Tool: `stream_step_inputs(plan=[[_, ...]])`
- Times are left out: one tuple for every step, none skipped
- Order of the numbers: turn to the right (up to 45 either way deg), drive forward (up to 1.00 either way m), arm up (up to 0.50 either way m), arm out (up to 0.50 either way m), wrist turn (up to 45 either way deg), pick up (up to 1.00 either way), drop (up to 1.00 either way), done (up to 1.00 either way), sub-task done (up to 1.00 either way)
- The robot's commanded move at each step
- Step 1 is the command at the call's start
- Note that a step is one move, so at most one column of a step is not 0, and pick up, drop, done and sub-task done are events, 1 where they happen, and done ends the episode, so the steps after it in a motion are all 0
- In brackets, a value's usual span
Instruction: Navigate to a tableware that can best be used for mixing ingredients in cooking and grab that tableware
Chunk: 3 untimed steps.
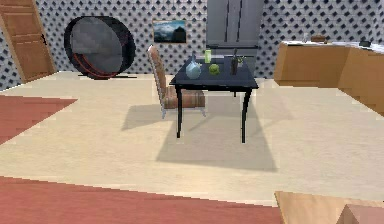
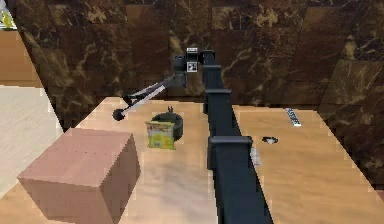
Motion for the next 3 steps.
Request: stream_step_inputs(plan=[[0.0,0.00,0.00,0.00,45.0,0.00,0.00,0.00,0.00],[0.0,0.00,0.00,0.00,21.0,0.00,0.00,0.00,0.00],[0.0,0.00,-0.30,0.00,0.0,0.00,0.00,0.00,0.00]])
